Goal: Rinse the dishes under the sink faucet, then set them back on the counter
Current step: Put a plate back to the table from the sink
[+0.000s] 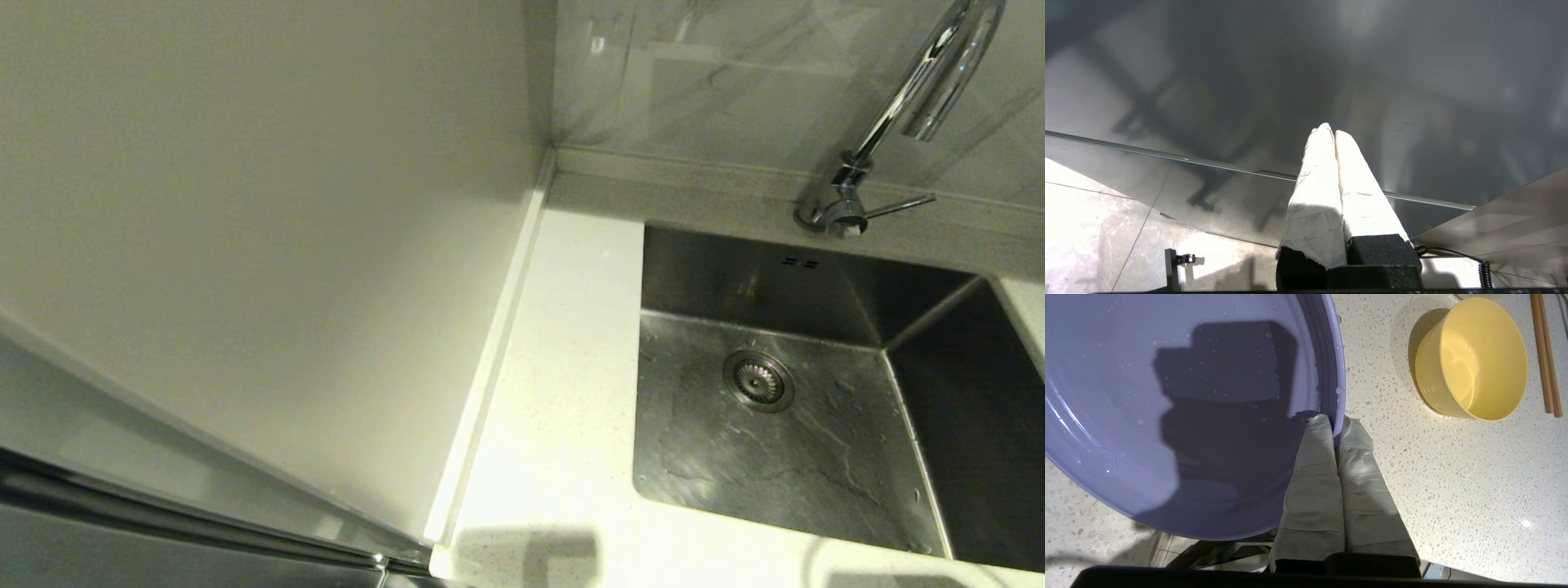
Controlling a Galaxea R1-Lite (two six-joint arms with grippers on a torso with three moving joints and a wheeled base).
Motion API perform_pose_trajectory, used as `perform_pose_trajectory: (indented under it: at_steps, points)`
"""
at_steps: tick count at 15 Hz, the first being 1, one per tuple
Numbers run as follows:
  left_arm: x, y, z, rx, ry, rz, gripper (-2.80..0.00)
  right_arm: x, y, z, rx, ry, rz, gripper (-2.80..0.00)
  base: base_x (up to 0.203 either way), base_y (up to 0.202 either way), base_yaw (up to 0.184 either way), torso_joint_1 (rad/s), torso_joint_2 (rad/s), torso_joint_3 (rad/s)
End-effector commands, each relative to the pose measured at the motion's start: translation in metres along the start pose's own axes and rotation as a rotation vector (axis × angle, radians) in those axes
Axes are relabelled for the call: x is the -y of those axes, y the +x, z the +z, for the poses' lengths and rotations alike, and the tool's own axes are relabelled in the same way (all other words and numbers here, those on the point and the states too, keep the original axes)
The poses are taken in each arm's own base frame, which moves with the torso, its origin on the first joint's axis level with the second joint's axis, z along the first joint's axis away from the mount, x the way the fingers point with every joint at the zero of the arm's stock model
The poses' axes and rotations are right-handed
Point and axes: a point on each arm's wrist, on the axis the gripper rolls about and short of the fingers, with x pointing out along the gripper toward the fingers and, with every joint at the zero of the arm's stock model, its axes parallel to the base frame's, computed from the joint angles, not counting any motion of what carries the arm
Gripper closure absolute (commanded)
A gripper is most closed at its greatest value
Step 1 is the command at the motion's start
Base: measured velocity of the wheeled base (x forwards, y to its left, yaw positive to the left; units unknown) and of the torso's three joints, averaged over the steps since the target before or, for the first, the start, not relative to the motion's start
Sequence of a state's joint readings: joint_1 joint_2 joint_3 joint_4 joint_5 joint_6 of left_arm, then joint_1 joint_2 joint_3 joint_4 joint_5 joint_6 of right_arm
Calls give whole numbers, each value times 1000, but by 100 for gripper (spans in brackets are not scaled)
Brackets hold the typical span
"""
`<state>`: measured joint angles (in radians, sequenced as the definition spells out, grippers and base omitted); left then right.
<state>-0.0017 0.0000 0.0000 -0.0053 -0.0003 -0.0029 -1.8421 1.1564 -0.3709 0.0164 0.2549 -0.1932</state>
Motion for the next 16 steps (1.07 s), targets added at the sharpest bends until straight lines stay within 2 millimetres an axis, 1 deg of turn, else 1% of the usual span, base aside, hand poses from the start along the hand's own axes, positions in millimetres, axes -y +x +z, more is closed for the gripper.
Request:
perform_pose_trajectory:
  at_steps: [1, 8, 9, 16]
  points:
    - [0, 0, -1, -2, 0, 1, 0, 0, 1, 0, -6, 0, 2, 0, 0, 0, 0, 0, 0, 0]
    - [0, 0, -1, -2, 0, 1, 0, 0, 3, -4, -23, -10, 8, 0, 0, 0, 0, 0, 0, 0]
    - [0, 0, -1, -2, 0, 1, 0, 0, 3, -3, -23, -10, 8, -280, 0, 0, 0, 0, 0, 0]
    - [0, 0, -1, -2, 0, 1, 0, 1, 5, -3, -36, -4, 10, -280, 0, 0, 0, 0, 0, 0]
